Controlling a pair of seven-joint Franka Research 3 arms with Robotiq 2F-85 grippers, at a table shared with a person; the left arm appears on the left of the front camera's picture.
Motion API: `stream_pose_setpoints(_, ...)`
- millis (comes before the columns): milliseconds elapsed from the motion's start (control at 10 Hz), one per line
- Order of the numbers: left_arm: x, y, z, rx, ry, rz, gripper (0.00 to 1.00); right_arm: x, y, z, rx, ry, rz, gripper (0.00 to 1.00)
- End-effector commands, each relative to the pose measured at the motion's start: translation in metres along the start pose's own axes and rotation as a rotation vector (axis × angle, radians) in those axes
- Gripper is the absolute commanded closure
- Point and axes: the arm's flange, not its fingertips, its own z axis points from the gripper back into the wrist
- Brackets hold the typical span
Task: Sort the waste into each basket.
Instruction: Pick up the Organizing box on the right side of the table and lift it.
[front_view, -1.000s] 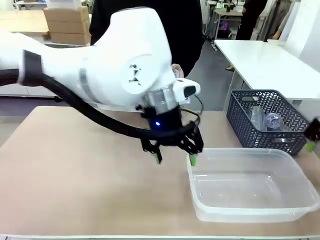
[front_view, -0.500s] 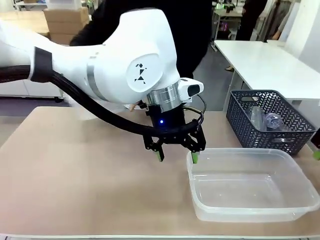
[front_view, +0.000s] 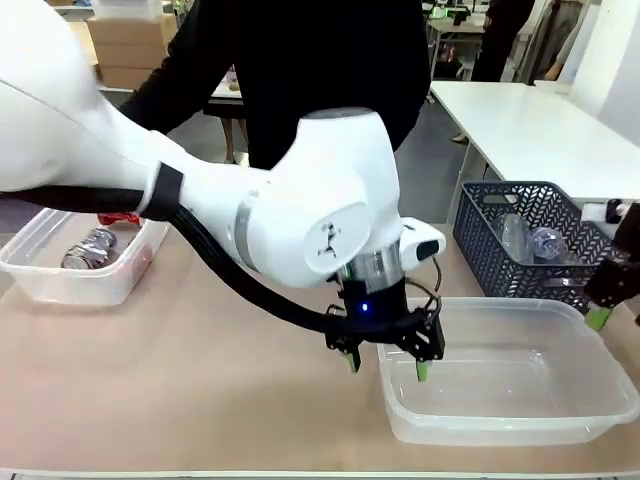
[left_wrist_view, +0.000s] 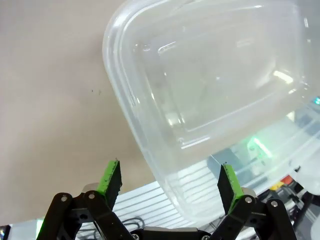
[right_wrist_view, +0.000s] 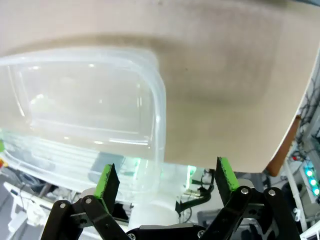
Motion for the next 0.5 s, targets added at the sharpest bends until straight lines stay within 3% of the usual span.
stream_pose_setpoints(0,0.005,-0.01,-0.015,0.068,-0.039,0.086,0.0,-0.002,0.003,-0.046,-0.123,0.071,-0.012,0.0)
stream_pose_setpoints(400,0.005,-0.008,-0.029,0.096,-0.073,0.138,0.0,0.008,-0.003,-0.09,-0.123,0.156,0.007,0.0)
